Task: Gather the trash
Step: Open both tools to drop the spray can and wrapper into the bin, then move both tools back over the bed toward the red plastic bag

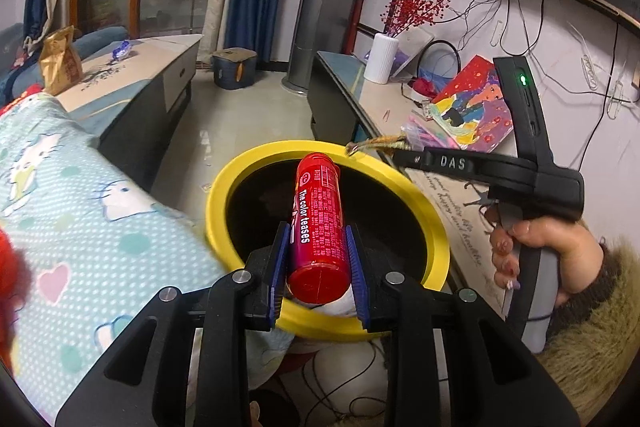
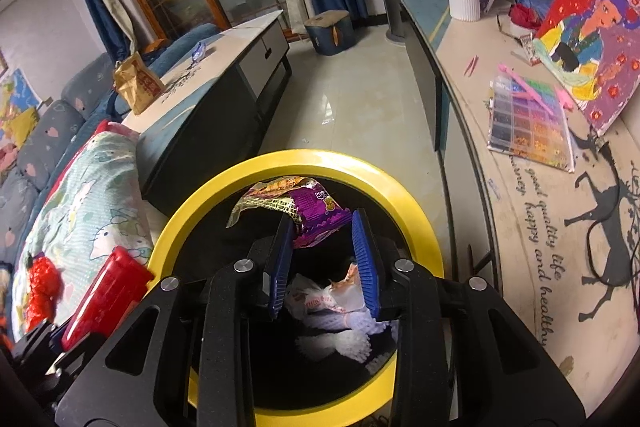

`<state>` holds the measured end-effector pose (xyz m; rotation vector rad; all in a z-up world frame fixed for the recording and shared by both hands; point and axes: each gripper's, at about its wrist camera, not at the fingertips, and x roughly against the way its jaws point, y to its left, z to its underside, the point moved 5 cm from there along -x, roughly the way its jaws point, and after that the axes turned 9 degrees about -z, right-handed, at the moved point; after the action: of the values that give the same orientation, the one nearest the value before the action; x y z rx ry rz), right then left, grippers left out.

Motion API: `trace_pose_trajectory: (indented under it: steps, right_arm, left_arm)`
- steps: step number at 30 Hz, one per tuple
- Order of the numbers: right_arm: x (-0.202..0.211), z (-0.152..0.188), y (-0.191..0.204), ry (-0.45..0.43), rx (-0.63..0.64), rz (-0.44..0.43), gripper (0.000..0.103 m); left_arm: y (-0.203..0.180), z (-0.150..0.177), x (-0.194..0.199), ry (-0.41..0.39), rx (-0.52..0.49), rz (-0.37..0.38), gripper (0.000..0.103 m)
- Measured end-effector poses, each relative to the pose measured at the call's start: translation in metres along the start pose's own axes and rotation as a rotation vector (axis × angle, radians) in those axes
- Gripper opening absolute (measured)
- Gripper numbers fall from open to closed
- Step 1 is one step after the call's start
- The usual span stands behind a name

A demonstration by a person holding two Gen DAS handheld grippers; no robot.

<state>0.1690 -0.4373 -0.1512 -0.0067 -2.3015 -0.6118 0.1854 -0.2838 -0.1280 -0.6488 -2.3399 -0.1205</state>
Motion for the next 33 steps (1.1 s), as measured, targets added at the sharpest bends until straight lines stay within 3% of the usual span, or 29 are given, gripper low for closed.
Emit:
trace_pose_trajectory:
  steps: [1,4,6,8,17,33]
  right_arm:
    - [-0.001,0.001,-0.001,0.006,-0.008,-0.002,0.031]
    - [-0.001,0.002,-0.005,0.008,-0.034,0.0,0.045]
    - [0.0,0.003,-0.006,0.005,-0.036,0.008,0.052]
    - [0.002,0.003,-0.004,-0.007,-0.028,0.016,0.056]
    - [0.01,0.002,0.034,-0.041,0.043,-0.041,0.059]
    - [0.02,0.005,0.091,-0.051,0.136,-0.15,0.059]
  left_arm:
    - [-0.002,-0.003,-0.003,-0.004,-0.003,0.01,0.029]
    - [0.001,-0.007,-0.005,-0.034,0.009,0.007,0.066]
    - [0.006,-0.009,-0.002,-0.045,0.041,0.017,0.069]
    - [0.011,-0.01,0.004,-0.061,0.05,-0.01,0.083]
    - [0.04,-0.011,0.031,-0.092,0.105,-0.081,0.093]
    - [0.097,-0.002,0.079,-0.147,0.206,-0.191,0.093]
